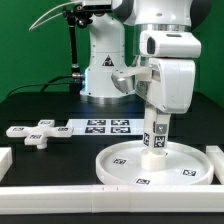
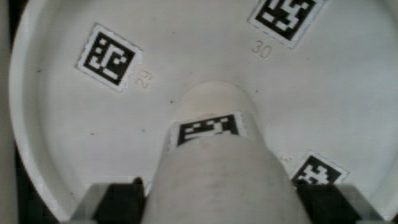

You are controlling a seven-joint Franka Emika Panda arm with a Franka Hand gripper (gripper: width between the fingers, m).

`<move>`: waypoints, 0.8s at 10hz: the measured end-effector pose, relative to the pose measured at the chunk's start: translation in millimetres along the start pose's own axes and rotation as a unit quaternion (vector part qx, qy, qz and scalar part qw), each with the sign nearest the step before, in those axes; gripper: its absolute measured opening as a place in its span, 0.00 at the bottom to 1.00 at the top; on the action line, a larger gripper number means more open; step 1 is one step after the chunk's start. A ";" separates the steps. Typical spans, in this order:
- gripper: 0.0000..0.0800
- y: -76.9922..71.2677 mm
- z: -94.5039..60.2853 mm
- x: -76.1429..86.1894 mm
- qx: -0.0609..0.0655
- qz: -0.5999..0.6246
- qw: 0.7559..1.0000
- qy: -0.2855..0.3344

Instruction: Assemble round table

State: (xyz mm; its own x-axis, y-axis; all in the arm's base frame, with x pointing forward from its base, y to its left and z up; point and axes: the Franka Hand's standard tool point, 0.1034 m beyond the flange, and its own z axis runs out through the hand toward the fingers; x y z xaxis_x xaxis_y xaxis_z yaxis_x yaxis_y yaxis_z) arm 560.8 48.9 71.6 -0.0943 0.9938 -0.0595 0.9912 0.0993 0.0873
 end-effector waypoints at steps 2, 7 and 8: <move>0.51 -1.0 0.2 -0.4 0.004 0.097 0.995 0.001; 0.51 -5.6 0.8 0.5 0.028 0.320 0.947 -0.003; 0.51 -5.6 0.8 0.6 0.028 0.351 0.936 -0.004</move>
Offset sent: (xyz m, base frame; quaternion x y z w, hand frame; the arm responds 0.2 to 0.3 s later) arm -0.0014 -0.0041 0.0018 0.0481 -0.0160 0.2434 0.9686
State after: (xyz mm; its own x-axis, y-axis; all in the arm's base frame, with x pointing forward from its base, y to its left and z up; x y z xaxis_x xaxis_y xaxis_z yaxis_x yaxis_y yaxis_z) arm 555.2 48.9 70.3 0.5819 0.8131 -0.0139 0.8124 -0.5805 0.0555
